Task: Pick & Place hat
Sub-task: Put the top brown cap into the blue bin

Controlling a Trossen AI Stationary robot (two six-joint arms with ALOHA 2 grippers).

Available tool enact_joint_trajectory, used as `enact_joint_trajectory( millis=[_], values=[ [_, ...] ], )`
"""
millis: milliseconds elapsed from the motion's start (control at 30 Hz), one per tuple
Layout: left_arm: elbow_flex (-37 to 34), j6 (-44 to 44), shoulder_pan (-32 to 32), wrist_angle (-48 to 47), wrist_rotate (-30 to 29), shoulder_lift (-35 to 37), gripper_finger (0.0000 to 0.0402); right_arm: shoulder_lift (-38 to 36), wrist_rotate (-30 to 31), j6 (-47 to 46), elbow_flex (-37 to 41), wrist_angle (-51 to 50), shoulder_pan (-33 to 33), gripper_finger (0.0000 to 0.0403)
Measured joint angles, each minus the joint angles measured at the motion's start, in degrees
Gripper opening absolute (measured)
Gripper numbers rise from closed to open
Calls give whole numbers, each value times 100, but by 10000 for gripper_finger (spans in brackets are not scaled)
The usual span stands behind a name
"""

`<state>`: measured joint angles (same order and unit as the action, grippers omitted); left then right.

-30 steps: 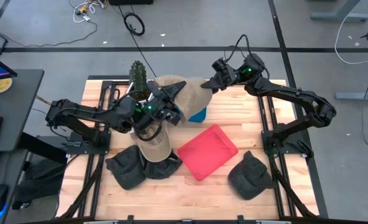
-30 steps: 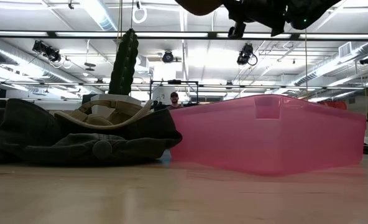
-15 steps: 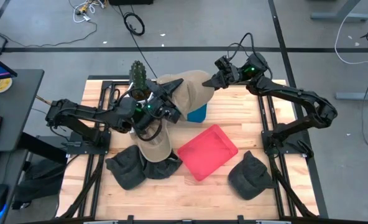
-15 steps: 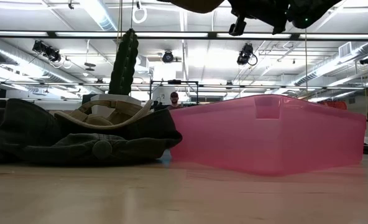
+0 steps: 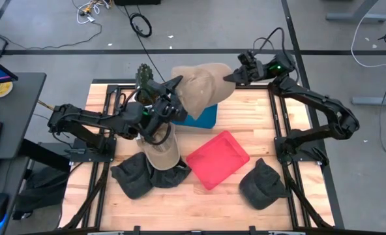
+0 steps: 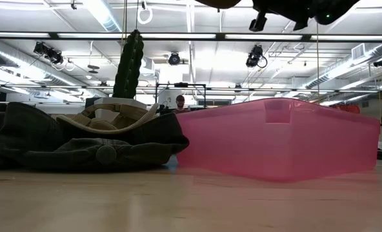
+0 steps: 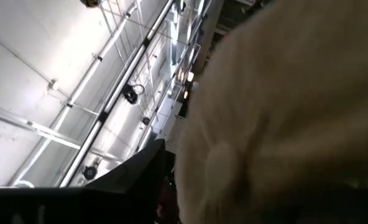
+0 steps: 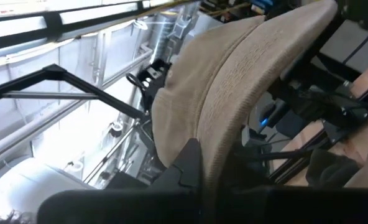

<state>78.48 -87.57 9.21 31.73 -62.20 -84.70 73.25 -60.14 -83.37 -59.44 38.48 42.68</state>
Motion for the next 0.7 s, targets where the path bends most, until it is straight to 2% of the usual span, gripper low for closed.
enact_joint_trajectory(
  millis=[267,433,567,700],
  values=[
    [2,194,0,-179,-376,2,212,-235,-9,-12,0,-105,423,6],
    [1,573,-55,-135,-785,2,211,-464,-8,408,0,-686,643,6],
    [0,1160,-246,-169,-1140,2,211,-633,525,1165,0,-1868,663,6],
    [0,1765,-386,-152,-1242,2,211,-730,1292,1923,0,-2993,509,6]
  ],
)
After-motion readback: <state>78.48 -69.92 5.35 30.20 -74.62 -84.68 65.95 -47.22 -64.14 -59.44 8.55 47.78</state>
